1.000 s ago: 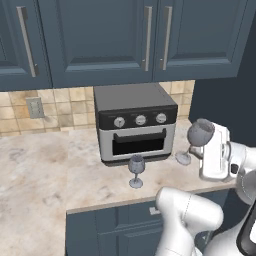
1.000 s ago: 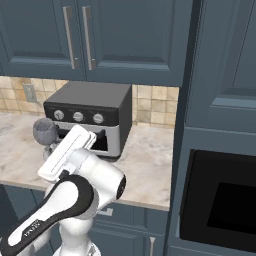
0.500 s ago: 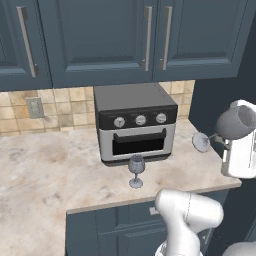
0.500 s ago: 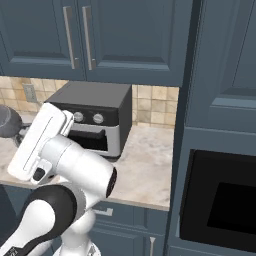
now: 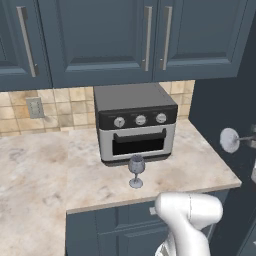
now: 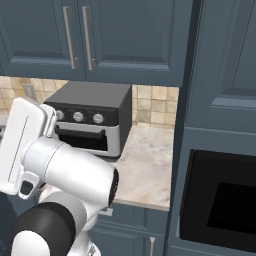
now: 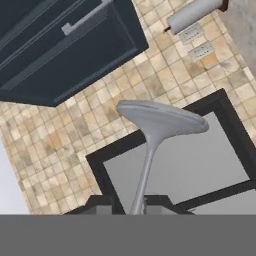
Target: Retrieve the wine glasses from the counter and place one next to each plate.
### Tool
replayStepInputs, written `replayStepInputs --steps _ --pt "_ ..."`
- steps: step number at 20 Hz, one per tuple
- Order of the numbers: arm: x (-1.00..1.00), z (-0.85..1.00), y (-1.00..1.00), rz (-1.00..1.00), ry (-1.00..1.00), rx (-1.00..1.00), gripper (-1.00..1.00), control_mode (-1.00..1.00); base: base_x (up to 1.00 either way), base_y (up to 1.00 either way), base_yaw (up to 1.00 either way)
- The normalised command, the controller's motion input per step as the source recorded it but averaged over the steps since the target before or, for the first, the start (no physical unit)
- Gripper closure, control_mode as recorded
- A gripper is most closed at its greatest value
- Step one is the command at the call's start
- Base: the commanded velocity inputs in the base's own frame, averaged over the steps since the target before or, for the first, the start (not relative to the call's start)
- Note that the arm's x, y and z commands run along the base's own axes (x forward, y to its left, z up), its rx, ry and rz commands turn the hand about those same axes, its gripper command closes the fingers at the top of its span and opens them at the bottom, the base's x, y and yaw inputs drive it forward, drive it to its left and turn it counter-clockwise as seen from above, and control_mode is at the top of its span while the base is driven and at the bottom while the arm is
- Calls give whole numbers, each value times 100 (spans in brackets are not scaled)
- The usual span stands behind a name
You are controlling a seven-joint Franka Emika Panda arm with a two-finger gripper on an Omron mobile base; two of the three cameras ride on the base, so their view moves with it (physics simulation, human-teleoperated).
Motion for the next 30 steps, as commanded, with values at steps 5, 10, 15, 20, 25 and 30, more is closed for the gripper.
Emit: replayStepInputs --steps 5,10,15,20,25,30 --pt "-79 30 0 -1 -25 2 100 100 -20 0 0" --pt "0 0 0 0 0 0 100 100 -100 0 -3" --pt "0 0 0 0 0 0 100 100 -100 -11 -11" --pt "0 0 0 0 0 0 100 100 -96 -23 -42" --pt "0 0 0 0 0 0 100 100 -21 -20 -56" --pt "0 0 0 0 0 0 100 100 -7 -16 -58"
